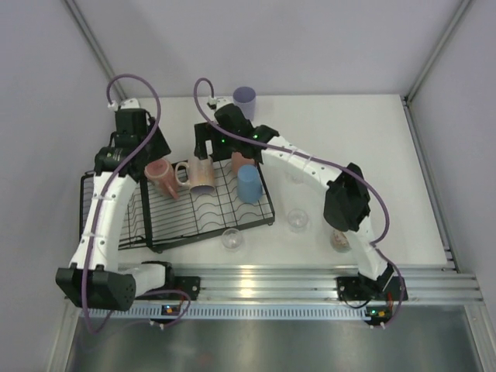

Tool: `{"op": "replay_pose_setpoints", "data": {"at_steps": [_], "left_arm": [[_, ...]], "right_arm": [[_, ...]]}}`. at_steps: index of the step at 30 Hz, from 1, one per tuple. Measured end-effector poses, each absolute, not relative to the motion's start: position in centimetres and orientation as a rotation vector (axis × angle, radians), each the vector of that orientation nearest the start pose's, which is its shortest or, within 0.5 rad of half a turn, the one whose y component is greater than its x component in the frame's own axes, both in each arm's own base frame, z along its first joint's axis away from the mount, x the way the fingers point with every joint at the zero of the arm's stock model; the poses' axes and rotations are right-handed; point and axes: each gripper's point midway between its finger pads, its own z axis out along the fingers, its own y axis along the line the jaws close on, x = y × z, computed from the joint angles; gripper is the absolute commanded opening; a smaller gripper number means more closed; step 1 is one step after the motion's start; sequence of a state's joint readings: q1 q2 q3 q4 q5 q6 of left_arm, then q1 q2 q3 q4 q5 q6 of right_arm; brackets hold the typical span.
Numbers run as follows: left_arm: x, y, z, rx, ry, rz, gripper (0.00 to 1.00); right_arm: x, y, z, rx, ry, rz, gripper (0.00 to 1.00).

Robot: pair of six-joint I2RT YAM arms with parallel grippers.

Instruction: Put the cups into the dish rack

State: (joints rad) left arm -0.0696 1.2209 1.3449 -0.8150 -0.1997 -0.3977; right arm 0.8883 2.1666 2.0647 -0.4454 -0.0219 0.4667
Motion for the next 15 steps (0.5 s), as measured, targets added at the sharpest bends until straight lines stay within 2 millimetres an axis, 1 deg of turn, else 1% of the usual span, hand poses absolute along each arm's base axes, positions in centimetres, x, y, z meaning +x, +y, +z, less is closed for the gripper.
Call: {"op": "replay_pose_setpoints", "data": {"at_steps": [4, 7, 9, 15], "left_arm": [[32.1, -0.4, 29.4, -0.493, 2.087, -0.081, 0.54], [31.9, -1.2, 30.7, -0.487, 2.034, -0.154, 0.54], [31.9, -1.8, 30.6, -0.479, 2.032, -0.193, 0.54], [32.0, -2.7, 28.2, -0.473, 2.097, -0.24, 0.54]], "right_arm": [[37.2, 48.8, 17.7, -0.444, 2.236, 0.745, 0.95], [37.4, 49.0, 15.9, -0.435, 2.261, 0.714, 0.95], [37.4, 49.4, 15.2, -0.437, 2.265, 0.71, 0.95], [36.8, 50.8, 13.8, -0.466, 2.264, 0.719, 0.96]]}}
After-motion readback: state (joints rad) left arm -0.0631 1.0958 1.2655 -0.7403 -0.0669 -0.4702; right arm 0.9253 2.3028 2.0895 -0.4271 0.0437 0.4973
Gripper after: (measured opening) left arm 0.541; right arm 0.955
